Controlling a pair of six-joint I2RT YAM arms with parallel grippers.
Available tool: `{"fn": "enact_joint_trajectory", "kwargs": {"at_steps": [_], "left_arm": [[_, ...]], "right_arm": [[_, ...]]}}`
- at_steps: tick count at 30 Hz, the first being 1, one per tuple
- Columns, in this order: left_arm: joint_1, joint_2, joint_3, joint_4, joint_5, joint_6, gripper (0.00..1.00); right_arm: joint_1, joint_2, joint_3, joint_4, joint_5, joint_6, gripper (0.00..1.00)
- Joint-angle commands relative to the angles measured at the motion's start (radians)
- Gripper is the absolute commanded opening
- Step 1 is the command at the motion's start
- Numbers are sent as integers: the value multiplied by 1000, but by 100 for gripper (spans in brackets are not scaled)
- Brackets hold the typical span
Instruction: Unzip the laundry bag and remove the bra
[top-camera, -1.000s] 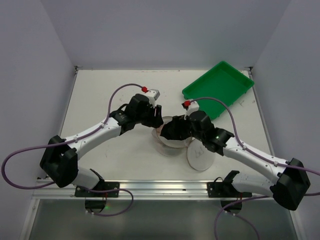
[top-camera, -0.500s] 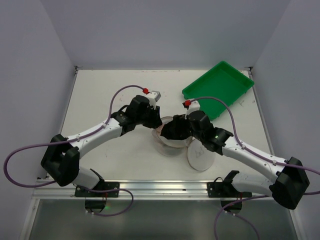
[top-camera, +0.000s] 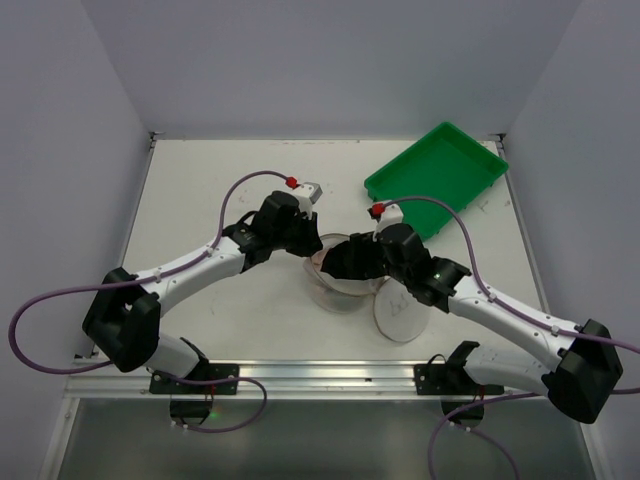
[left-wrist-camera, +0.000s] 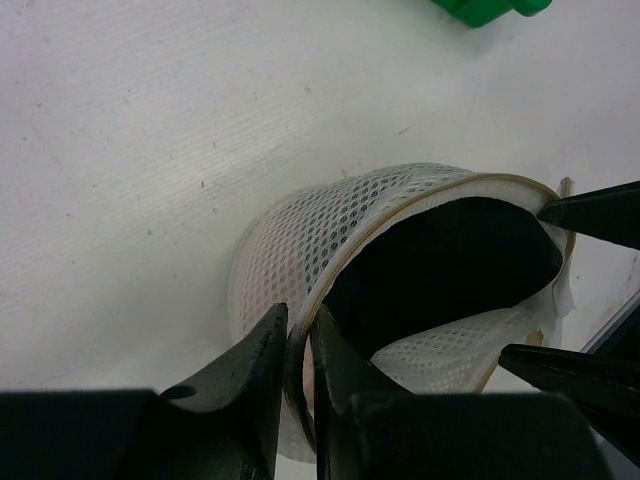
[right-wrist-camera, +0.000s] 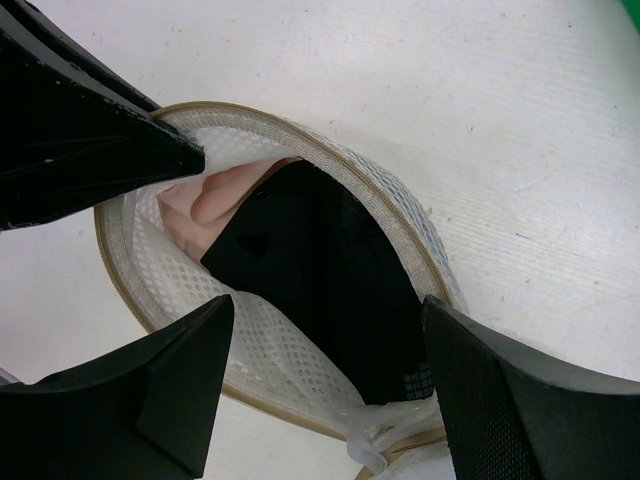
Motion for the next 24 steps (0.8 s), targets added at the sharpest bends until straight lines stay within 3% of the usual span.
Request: {"fn": "enact_joint_trajectory", "kwargs": {"at_steps": [1, 24], "left_arm": [[6, 5, 0, 40, 5, -4, 18], [6, 5, -13, 57, 29, -13, 12]], "right_arm": [[2, -20, -9, -16, 6, -12, 77], [2, 190, 46, -2, -77, -38, 79]]}}
